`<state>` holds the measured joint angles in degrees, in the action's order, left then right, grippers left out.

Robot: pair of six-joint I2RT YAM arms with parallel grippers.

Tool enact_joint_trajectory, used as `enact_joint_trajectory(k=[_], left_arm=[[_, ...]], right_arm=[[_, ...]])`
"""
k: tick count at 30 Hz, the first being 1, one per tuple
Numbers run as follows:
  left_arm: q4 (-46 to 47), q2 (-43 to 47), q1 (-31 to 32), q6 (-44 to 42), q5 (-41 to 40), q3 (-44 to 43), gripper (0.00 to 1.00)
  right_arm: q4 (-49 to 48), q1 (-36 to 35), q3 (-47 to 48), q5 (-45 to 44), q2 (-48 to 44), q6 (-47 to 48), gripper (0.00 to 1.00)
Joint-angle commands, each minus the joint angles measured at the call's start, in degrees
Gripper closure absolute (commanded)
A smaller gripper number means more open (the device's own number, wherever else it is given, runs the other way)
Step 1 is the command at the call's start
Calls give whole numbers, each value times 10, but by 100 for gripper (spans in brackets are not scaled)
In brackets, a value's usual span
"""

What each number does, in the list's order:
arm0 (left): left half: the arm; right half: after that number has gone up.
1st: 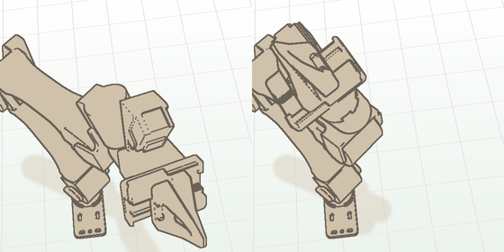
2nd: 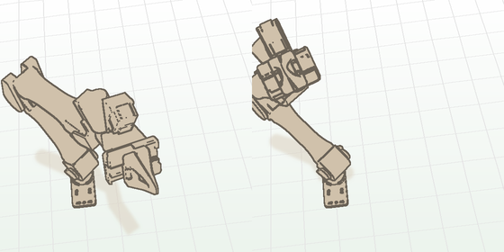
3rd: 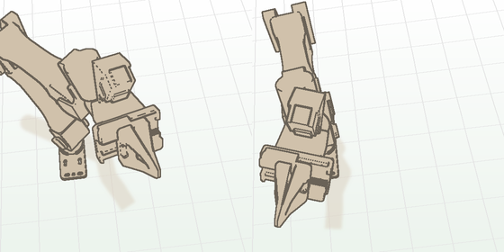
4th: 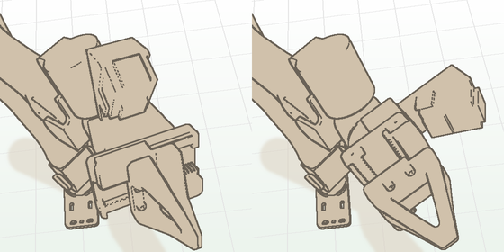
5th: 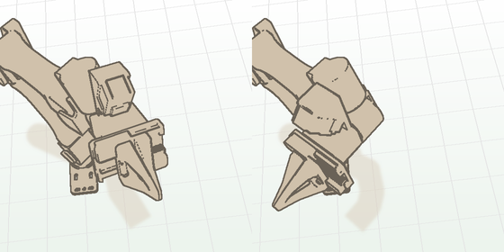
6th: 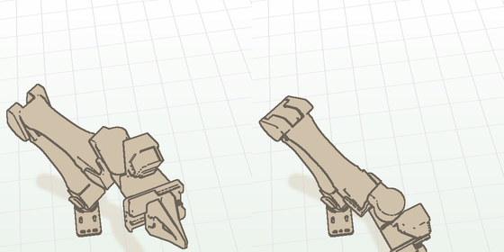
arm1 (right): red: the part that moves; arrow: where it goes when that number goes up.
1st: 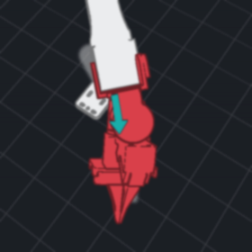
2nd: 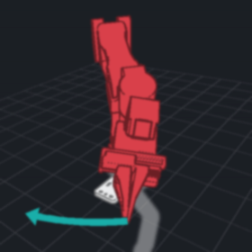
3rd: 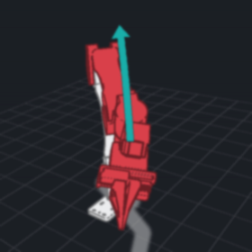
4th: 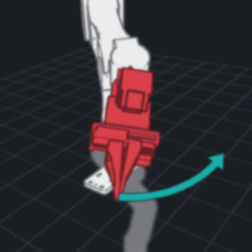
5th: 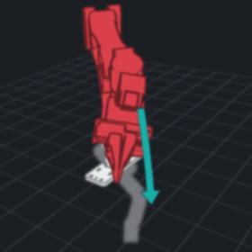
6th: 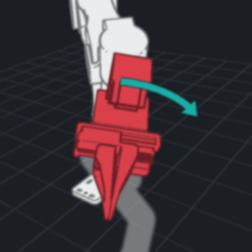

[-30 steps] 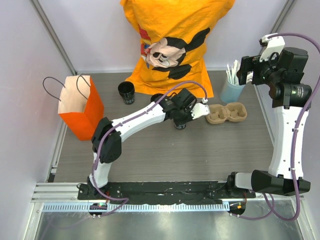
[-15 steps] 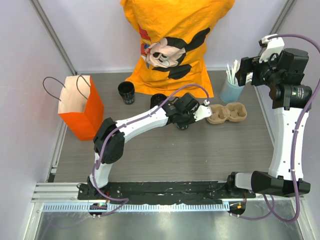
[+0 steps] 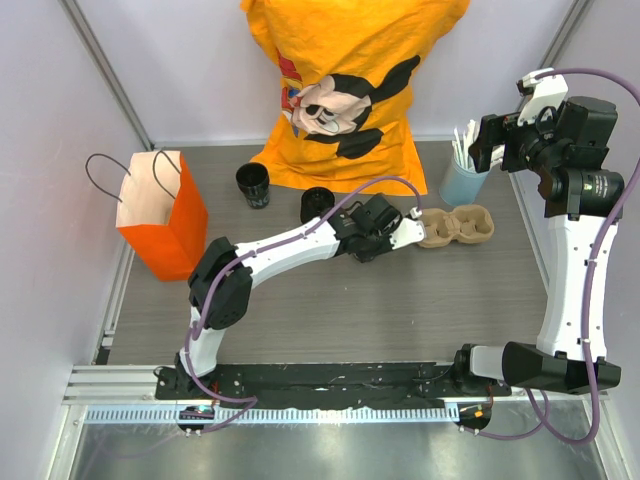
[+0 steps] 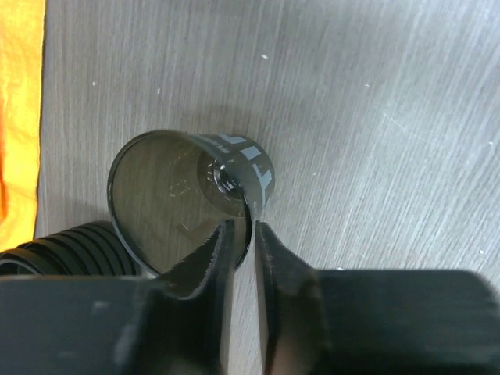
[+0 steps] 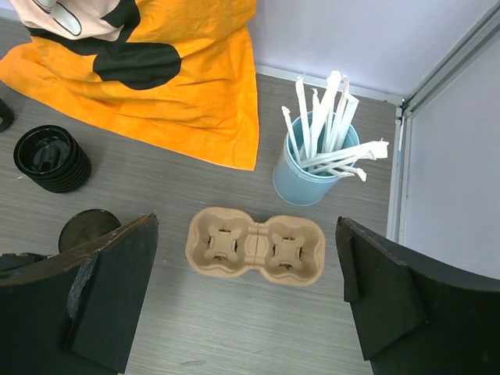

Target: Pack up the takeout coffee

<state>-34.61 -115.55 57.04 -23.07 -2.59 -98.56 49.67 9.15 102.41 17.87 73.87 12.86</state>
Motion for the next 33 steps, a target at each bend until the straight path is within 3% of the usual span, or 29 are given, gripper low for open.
enact_joint_trajectory(k=[1, 2, 4, 13, 19, 22, 27, 33], left_arm=[[27, 8, 3, -6, -14, -4, 74], [26, 9, 3, -6, -15, -6, 63], [20, 13, 3, -7, -17, -16, 52], [-34, 37, -3, 2, -22, -80, 24], [-87, 71, -60, 15, -22, -142, 5], [-111, 71, -109, 13, -37, -157, 0], [-150, 18, -169, 28, -6, -202, 1], [-174, -49, -199, 36, 22, -245, 12]], right_arm=[[-24, 3, 3, 9, -12, -9, 0], [-22, 3, 4, 9, -10, -9, 0], [-22, 3, 6, 9, -9, -10, 0], [-19, 3, 18, 16, -1, -13, 0], [-16, 3, 21, 21, -3, -13, 0], [-16, 3, 19, 24, -3, -13, 0], [-16, 3, 20, 30, 1, -14, 0], [-14, 3, 19, 30, -2, -13, 0]])
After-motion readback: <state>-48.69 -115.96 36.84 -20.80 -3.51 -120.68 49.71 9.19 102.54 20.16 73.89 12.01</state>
